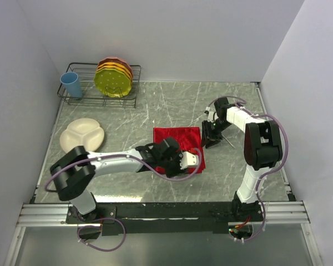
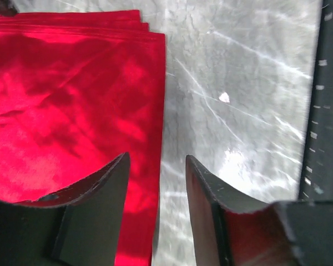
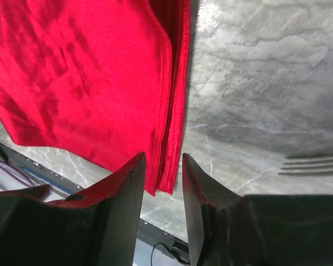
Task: Fold the napkin into a case and place the utensils inside
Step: Smooth out the square-folded napkin at the center of the board.
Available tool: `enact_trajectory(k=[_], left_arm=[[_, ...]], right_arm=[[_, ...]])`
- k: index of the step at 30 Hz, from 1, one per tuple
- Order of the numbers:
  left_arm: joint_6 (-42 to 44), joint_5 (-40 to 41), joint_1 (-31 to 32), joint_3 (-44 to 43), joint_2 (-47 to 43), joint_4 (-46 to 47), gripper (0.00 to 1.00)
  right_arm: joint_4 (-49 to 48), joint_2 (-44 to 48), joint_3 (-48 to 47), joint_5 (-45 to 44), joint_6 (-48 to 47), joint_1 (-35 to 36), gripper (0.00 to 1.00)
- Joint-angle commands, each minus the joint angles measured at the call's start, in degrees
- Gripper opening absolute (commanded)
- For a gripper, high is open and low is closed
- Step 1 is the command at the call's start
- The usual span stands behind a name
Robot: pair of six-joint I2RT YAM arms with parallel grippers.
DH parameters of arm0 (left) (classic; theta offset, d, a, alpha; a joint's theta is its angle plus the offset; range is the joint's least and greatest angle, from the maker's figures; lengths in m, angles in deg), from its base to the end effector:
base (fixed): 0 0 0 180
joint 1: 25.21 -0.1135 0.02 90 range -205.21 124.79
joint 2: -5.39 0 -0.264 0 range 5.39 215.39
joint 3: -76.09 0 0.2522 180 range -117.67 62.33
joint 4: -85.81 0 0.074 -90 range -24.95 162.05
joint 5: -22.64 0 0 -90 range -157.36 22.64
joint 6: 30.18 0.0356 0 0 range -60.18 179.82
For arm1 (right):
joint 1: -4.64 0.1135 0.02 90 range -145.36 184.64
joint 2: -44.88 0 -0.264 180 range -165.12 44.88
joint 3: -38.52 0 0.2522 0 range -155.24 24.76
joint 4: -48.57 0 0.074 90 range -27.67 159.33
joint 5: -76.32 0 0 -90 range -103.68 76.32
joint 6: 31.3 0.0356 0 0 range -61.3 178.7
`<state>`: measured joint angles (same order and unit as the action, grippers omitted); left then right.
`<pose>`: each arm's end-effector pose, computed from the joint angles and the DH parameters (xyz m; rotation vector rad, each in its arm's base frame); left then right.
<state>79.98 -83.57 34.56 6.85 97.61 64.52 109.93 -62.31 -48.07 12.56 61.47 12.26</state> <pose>0.1625 -0.2987 0.2033 1.6521 1.7469 -0.6645 0.3437 0.0619 0.1721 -0.1739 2.9584 0.7066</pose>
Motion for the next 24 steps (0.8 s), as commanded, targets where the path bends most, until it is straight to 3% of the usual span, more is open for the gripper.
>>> enact_trajectory(k=[1, 10, 24], left_arm=[[3.48, 5.57, 3.5, -0.15, 4.7, 8.74, 0.49], [4.27, 6.45, 5.36, -4.28, 12.97, 11.48, 0.45], [4.62, 7.07, 5.36, -7.18, 17.46, 12.01, 0.26]], right_arm=[[-0.66, -1.26, 0.77, -0.14, 0.66, -0.32, 0.4], [0.31, 0.41, 3.14, -0.05, 0.66, -0.41, 0.3], [-0.57, -0.55, 6.92, -1.98, 0.4, -0.59, 0.1]])
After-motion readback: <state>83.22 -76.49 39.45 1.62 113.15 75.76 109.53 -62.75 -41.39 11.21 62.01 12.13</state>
